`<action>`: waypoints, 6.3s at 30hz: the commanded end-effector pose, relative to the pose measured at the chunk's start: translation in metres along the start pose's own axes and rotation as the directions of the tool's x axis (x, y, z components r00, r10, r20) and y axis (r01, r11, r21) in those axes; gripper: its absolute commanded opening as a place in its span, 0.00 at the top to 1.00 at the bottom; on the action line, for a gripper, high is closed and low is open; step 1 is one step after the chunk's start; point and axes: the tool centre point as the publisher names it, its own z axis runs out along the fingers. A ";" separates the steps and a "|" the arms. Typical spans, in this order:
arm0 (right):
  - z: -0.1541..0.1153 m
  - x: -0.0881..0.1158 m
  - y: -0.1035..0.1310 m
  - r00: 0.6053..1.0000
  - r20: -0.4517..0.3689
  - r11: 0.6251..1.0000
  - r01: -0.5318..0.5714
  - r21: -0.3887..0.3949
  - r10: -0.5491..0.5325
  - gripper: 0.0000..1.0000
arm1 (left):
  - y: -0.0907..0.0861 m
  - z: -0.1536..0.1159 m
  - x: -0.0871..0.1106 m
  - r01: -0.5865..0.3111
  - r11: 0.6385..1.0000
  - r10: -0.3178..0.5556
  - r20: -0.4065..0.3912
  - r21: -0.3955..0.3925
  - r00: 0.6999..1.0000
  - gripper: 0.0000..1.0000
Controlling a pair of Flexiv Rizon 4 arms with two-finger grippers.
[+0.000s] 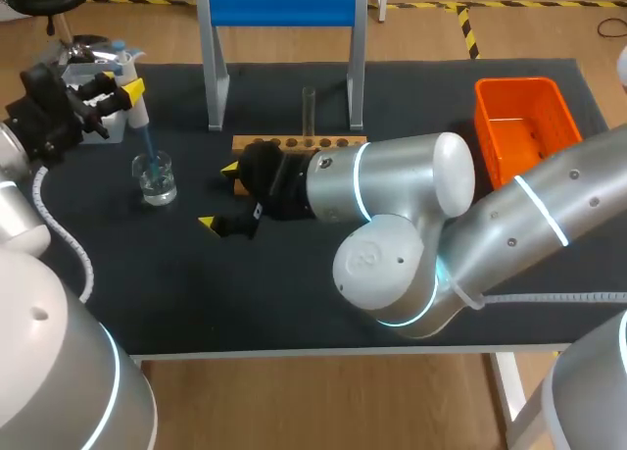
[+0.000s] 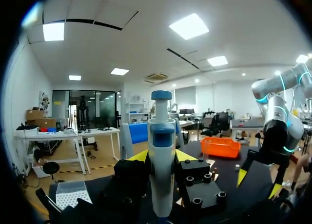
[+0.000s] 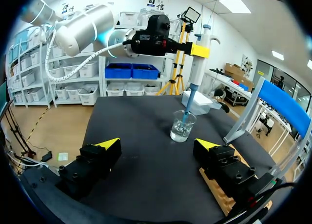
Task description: Invert the test tube, pick up the pipette, mount the tip to pipette, aspirate from beaker and dispense into the tube, eject the tip, return the pipette, and cap with the stopper.
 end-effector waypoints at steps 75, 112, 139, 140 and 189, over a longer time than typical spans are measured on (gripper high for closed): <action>-0.076 -0.108 0.183 0.772 -0.592 0.941 0.025 -0.338 -0.233 1.00 | 0.000 0.001 0.001 -0.001 1.000 0.001 0.004 0.002 1.000 1.00; 0.005 -0.099 0.242 0.753 -0.621 0.882 -0.119 -0.455 -0.219 1.00 | 0.000 0.001 0.001 -0.001 1.000 0.001 0.004 0.002 1.000 1.00; 0.040 -0.103 0.247 0.810 -0.564 0.889 -0.129 -0.440 -0.162 1.00 | 0.000 0.001 0.001 -0.001 1.000 0.001 0.004 0.002 1.000 1.00; 0.041 -0.102 0.247 0.810 -0.564 0.889 -0.129 -0.439 -0.162 1.00 | 0.000 0.001 0.001 -0.001 1.000 0.001 0.004 0.002 1.000 1.00; 0.068 -0.100 0.225 0.815 -0.568 0.897 -0.162 -0.412 -0.113 1.00 | 0.000 0.001 0.001 -0.001 1.000 0.001 0.004 0.002 1.000 1.00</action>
